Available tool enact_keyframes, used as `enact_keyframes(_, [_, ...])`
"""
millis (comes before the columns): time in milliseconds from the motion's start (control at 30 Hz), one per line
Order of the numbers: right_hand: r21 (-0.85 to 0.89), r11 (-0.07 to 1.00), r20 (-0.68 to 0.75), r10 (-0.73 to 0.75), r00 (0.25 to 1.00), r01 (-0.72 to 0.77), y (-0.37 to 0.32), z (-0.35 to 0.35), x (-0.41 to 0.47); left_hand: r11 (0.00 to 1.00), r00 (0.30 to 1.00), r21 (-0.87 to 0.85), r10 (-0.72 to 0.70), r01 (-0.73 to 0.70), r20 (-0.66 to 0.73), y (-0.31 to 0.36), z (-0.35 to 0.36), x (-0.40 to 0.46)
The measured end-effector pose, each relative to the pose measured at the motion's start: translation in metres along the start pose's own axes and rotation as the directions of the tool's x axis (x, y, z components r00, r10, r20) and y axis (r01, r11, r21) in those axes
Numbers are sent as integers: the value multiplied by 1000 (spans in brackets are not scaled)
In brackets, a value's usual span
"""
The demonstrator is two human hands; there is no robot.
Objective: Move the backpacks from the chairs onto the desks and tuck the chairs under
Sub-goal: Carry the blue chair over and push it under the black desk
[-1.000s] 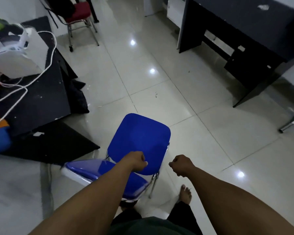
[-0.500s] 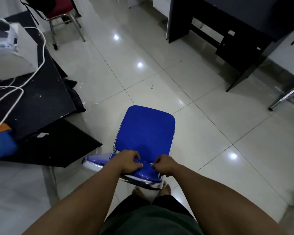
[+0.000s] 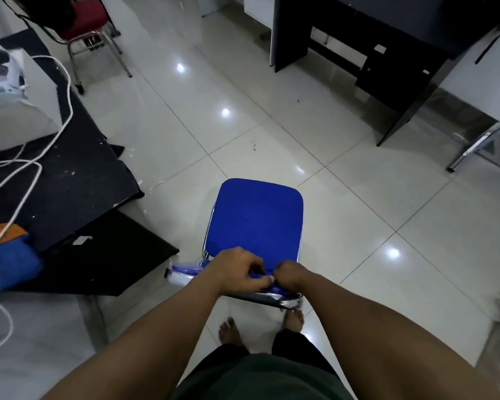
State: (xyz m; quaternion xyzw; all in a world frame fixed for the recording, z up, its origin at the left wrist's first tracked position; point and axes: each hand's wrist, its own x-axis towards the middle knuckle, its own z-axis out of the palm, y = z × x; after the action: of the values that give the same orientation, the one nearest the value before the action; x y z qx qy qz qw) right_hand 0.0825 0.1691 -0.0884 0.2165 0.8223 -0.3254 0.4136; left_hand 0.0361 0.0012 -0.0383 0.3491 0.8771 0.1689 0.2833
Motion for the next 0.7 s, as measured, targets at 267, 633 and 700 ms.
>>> enact_keyframes(267, [266, 961, 2, -86, 996, 82, -21, 6, -24, 848, 871, 343, 471, -404, -140, -24, 5, -33])
enact_keyframes(633, [-125, 927, -103, -367, 924, 354, -42, 14, -45, 935, 997, 353, 60, -42, -41, -69, -12, -57])
enact_keyframes(700, [-260, 885, -110, -426, 898, 387, -42, 12, -45, 943, 1000, 333, 20, -21, 6, -68, -14, -54])
